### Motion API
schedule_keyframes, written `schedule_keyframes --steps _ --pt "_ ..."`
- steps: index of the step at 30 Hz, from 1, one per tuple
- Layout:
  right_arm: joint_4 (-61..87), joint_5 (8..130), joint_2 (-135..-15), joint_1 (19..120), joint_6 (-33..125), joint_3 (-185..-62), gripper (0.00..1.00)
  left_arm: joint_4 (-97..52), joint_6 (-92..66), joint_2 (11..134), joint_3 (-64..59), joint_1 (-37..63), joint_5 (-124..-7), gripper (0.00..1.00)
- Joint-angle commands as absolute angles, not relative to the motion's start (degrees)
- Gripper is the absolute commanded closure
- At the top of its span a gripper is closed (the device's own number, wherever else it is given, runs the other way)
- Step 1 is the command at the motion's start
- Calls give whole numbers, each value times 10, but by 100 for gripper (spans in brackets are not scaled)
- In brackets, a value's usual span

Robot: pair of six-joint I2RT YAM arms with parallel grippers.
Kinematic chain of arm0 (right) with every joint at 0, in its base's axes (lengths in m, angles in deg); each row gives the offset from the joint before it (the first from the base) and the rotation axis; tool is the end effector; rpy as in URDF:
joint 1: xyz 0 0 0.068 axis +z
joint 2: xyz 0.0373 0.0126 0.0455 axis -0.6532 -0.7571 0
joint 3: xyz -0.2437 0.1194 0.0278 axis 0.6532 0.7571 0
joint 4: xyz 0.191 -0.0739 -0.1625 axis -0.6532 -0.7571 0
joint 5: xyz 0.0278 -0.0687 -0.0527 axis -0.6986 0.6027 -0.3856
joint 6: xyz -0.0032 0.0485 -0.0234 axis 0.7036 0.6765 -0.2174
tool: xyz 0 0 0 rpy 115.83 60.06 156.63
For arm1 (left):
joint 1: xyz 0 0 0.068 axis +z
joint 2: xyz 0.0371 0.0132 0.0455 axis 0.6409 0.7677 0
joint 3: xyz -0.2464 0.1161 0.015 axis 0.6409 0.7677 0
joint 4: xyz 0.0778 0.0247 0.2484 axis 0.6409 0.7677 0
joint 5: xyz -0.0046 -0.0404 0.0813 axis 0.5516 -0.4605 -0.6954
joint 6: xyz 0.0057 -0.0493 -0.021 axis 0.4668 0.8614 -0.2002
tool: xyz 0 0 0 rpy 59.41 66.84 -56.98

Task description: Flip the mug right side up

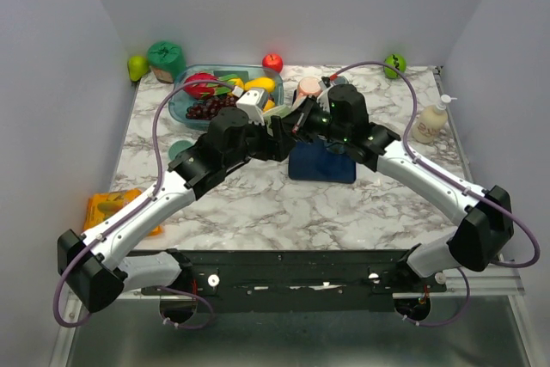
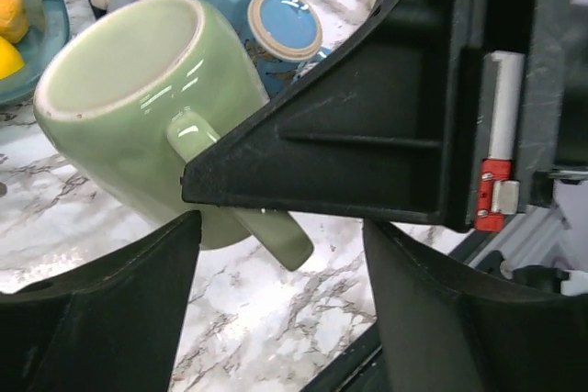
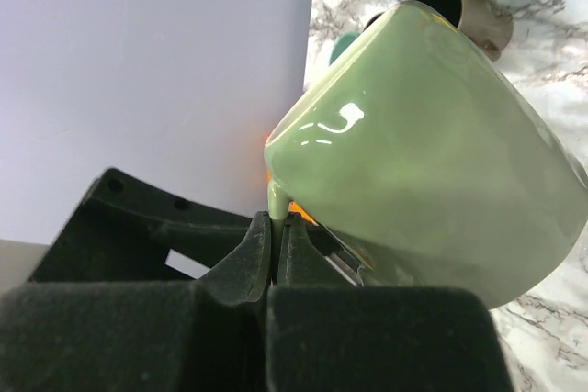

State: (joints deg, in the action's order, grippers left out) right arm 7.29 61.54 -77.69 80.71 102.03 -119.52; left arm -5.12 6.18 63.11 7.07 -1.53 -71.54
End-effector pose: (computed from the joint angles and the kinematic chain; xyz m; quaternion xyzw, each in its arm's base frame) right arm 0.2598 0.2293 0.3496 0.0844 0.8024 0.5192 0.2818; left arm 0.1988 -0.1771 0.3624 0.0871 0.8100 -0.3545 0.4590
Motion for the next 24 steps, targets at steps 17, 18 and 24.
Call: schedule_keyframes --steps 17,18,24 --pt "113 649 -729 824 1009 -1184 99 64 83 677 1 -44 -919 91" --pt "112 649 -730 823 1007 -1184 99 71 85 682 0 -44 -919 94" --pt "71 656 -733 823 992 -1189 99 106 71 697 -32 -44 -908 100"
